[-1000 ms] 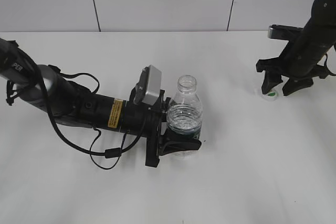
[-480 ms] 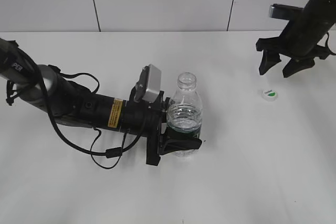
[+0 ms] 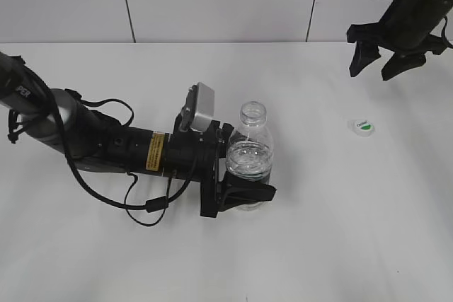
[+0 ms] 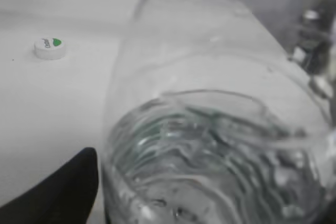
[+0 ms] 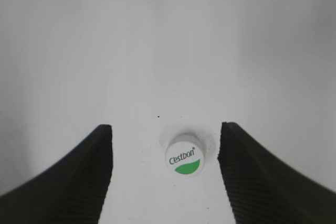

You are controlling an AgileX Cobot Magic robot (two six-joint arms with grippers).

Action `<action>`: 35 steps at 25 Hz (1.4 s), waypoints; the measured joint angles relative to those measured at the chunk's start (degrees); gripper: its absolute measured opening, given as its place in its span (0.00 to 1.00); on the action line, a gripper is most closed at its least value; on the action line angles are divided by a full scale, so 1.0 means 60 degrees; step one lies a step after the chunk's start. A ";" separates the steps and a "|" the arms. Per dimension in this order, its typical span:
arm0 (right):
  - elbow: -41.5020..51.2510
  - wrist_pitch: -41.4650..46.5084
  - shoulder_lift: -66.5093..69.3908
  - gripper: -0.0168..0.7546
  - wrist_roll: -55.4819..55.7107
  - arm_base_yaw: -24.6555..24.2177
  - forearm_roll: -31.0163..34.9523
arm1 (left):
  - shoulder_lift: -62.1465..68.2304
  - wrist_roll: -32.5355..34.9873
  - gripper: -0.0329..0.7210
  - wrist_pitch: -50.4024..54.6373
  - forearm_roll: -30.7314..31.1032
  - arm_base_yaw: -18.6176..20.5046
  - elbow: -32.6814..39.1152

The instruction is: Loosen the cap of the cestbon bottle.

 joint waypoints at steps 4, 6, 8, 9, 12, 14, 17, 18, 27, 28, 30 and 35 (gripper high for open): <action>0.0000 0.0040 0.0000 0.65 0.0009 0.0000 -0.0112 | -0.0011 -0.0021 0.77 -0.0278 0.0076 0.0000 0.0000; 0.0000 0.0059 -0.0046 0.65 0.0009 0.0000 -0.0234 | -0.0200 -0.0030 0.77 -0.0289 0.0304 0.0024 0.0003; -0.0089 0.0139 -0.0128 0.65 0.0009 0.0000 -0.0393 | -0.0462 -0.0145 0.77 -0.0301 0.0431 0.0049 0.0003; -0.0196 0.0182 -0.0164 0.65 0.0009 0.0000 -0.0453 | -0.0614 -0.0258 0.77 -0.0313 0.0480 0.0053 0.0003; -0.0551 0.0348 -0.0222 0.65 0.0009 0.0000 -0.0501 | -0.1005 -0.0663 0.77 -0.0331 0.0724 0.0072 0.0003; -0.0781 0.0536 -0.0244 0.65 0.0009 0.0000 -0.0501 | -0.1239 -0.0972 0.77 -0.0343 0.0839 0.0072 0.0003; -0.1126 0.0891 -0.0244 0.65 0.0009 0.0000 -0.0501 | -0.1682 -0.1112 0.77 -0.0350 0.0887 0.0097 0.0003; -0.1246 0.1010 -0.0244 0.65 0.0009 0.0000 -0.0501 | -0.1849 -0.1124 0.77 -0.0350 0.0877 0.0108 0.0003; -0.2020 0.1587 -0.0246 0.65 0.0009 0.0000 -0.0492 | -0.3523 -0.1303 0.77 -0.0350 0.0576 0.0367 0.0011; -0.2062 0.1604 -0.0254 0.65 0.0019 0.0000 -0.0483 | -0.3726 -0.1303 0.77 -0.0311 0.0460 0.0429 0.0011; -0.2091 0.1635 -0.0254 0.65 0.0019 0.0000 -0.0451 | -0.4286 -0.1303 0.77 0.0312 0.0265 0.0581 0.0011; -0.2091 0.1657 -0.0254 0.65 0.0009 0.0000 -0.0444 | -0.5699 -0.1303 0.77 0.4608 0.0002 0.1043 0.0011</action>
